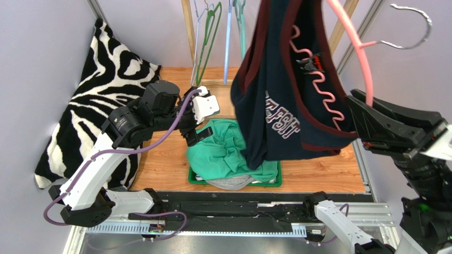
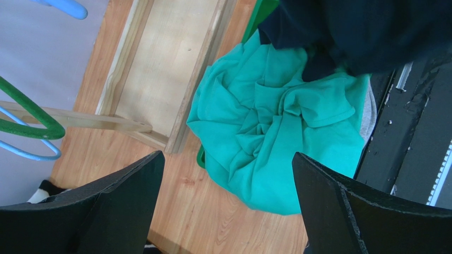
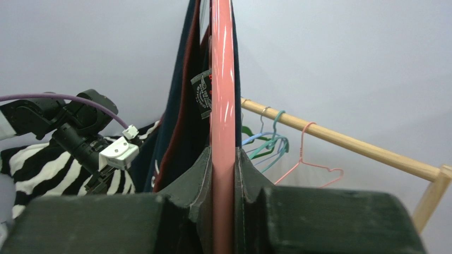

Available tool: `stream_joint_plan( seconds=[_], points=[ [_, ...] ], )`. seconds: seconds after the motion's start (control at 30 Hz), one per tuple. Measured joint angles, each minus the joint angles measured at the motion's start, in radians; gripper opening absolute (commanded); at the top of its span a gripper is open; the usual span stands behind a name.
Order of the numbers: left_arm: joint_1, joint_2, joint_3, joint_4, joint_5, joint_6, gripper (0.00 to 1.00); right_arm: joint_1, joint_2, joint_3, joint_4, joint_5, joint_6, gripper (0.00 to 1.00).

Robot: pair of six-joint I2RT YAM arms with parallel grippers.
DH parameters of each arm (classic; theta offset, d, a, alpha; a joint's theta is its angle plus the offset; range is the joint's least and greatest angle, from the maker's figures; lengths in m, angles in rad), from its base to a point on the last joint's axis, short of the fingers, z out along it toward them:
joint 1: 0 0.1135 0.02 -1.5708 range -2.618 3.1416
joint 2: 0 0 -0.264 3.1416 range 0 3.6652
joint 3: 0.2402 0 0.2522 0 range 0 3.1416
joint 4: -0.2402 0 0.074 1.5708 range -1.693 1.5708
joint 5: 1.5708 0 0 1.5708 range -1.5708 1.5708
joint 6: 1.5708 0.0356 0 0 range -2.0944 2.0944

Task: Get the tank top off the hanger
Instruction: Pick up the hanger from the clothesline.

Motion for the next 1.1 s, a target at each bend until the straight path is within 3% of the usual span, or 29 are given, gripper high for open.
stream_joint_plan(
  seconds=[0.57,0.87,1.1],
  points=[
    [0.073,-0.094,-0.020,0.002,0.046,-0.008,0.99,0.000,0.319,0.166,0.169,-0.193,0.106,0.00],
    [0.180,-0.196,-0.071,0.013,0.006,-0.011,0.99,0.000,0.278,-0.009,0.222,-0.261,0.145,0.00],
    [0.213,-0.235,-0.053,-0.040,0.058,0.005,0.99,0.006,0.253,-0.055,0.068,-0.433,0.103,0.00]
  ],
)
